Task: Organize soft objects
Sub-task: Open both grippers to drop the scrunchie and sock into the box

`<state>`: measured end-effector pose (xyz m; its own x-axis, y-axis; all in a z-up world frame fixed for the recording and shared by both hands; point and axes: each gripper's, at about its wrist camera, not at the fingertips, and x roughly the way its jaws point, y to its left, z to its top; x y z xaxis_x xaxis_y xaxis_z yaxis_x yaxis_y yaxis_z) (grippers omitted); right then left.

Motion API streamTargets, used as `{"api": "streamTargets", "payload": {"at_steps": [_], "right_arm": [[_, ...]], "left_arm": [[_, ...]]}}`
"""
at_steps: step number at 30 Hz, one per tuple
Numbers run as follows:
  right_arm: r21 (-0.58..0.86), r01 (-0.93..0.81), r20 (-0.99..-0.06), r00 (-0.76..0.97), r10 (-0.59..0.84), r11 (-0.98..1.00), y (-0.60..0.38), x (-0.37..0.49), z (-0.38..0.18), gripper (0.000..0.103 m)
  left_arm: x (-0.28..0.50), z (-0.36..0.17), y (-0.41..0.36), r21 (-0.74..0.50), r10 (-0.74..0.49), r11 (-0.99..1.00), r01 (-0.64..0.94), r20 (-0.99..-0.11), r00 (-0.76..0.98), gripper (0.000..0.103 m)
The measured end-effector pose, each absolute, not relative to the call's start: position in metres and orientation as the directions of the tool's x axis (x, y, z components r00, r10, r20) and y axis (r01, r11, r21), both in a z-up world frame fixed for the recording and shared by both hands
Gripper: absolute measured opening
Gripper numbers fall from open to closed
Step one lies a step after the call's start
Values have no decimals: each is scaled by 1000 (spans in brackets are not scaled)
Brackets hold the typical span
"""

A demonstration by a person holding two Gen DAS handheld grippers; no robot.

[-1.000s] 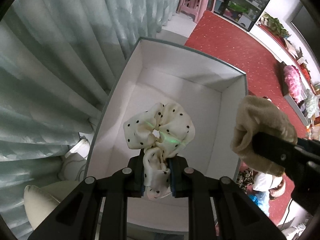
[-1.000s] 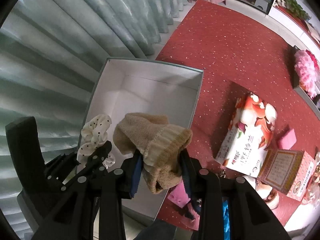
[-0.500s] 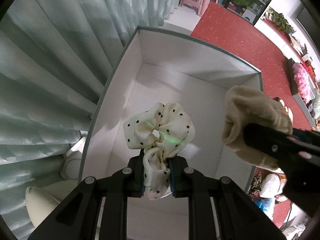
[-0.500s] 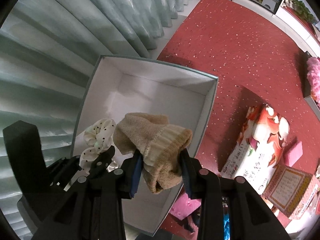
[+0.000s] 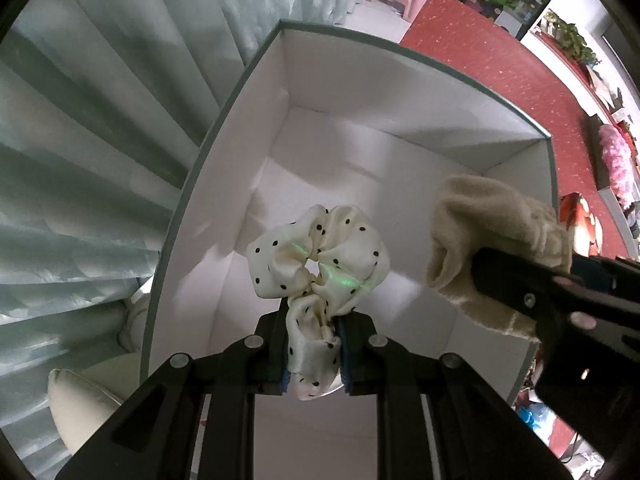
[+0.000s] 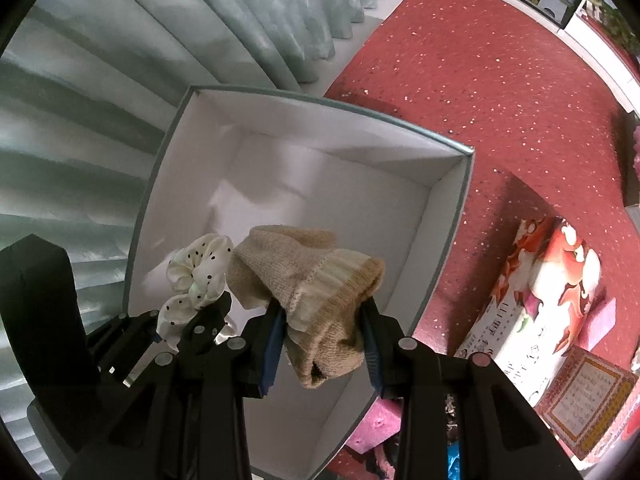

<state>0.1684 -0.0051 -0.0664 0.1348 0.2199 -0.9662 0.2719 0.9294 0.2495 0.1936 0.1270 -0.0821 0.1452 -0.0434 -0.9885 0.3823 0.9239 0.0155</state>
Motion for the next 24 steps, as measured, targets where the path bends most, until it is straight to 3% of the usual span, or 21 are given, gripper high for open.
{"api": "streamTargets", "payload": {"at_steps": [6, 8, 9, 11, 15, 17, 24], "right_arm": [[256, 255, -964, 134, 228, 932, -5, 174, -69, 38], [258, 248, -963, 139, 229, 934, -6, 174, -67, 64], [256, 248, -963, 145, 225, 934, -7, 174, -66, 70], [278, 258, -956, 164, 242, 925, -12, 172, -64, 83], [298, 277, -950, 180, 255, 914, -19, 171, -59, 86], [272, 287, -956, 186, 225, 919, -23, 169, -55, 102], [314, 334, -937, 262, 232, 889, -51, 141, -27, 102]], "left_arm": [[192, -81, 123, 3, -60, 918, 397, -988, 145, 27], [192, -81, 124, -24, -85, 914, 406, -988, 132, 47], [192, -81, 125, -43, -101, 915, 401, -987, 125, 54], [193, -80, 129, -55, -111, 918, 393, -986, 122, 81], [194, -76, 130, -55, -123, 912, 407, -982, 141, 87], [194, -72, 131, -75, -142, 910, 407, -980, 138, 92], [182, -62, 118, -119, -196, 866, 486, -974, 111, 92]]}}
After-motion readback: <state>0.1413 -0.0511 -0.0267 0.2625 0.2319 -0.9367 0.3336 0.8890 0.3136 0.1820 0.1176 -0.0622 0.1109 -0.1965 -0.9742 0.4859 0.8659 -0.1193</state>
